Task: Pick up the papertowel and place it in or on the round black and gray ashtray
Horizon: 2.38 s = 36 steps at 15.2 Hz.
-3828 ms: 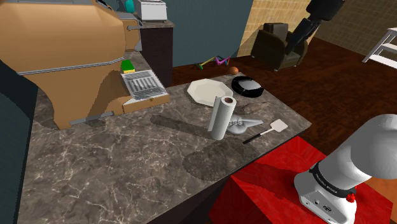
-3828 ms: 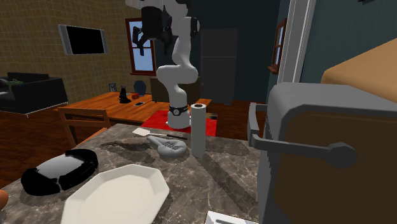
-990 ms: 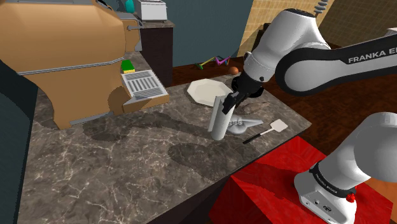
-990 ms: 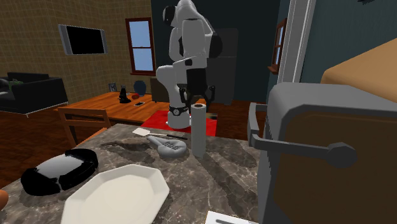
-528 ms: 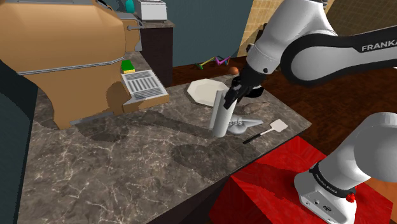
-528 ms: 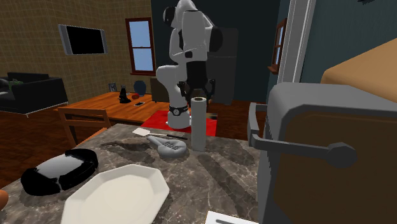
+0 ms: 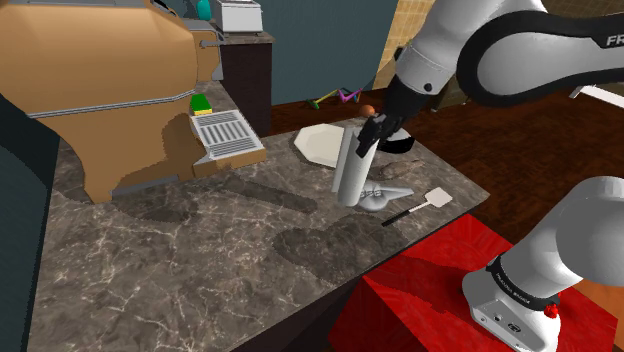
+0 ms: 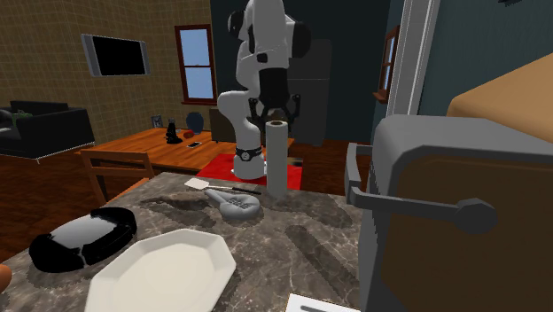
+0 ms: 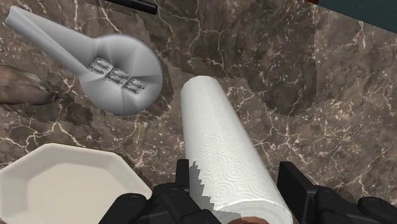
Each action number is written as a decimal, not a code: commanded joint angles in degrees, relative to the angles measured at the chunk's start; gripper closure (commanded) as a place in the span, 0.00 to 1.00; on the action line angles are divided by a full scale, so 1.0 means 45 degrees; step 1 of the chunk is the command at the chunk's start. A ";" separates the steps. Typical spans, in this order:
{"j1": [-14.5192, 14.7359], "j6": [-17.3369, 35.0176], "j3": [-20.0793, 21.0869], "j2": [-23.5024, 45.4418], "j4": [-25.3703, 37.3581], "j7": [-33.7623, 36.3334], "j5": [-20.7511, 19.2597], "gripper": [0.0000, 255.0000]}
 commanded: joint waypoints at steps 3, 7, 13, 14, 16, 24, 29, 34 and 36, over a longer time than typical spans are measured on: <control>-0.0036 -0.0782 -0.0126 -0.0209 0.0568 0.0029 -0.0095 1.00; -0.0075 -0.1502 -0.0234 -0.0337 0.1161 0.0066 -0.0189 1.00; -0.0577 -0.2088 -0.1346 -0.0171 0.1749 -0.1146 -0.0623 1.00; -0.0699 -0.2146 -0.1602 -0.0081 0.1857 -0.1448 -0.0720 1.00; -0.0938 -0.2259 -0.2106 0.0141 0.2117 -0.2042 -0.0909 1.00; -0.1804 -0.2746 -0.3968 0.1538 0.3734 -0.4330 -0.1491 1.00; -0.2236 -0.3140 -0.5028 0.2769 0.5204 -0.5702 -0.1636 1.00; -0.2634 -0.3667 -0.5994 0.4246 0.7040 -0.7056 -0.1544 1.00; -0.2799 -0.3928 -0.6353 0.4909 0.7885 -0.7593 -0.1434 1.00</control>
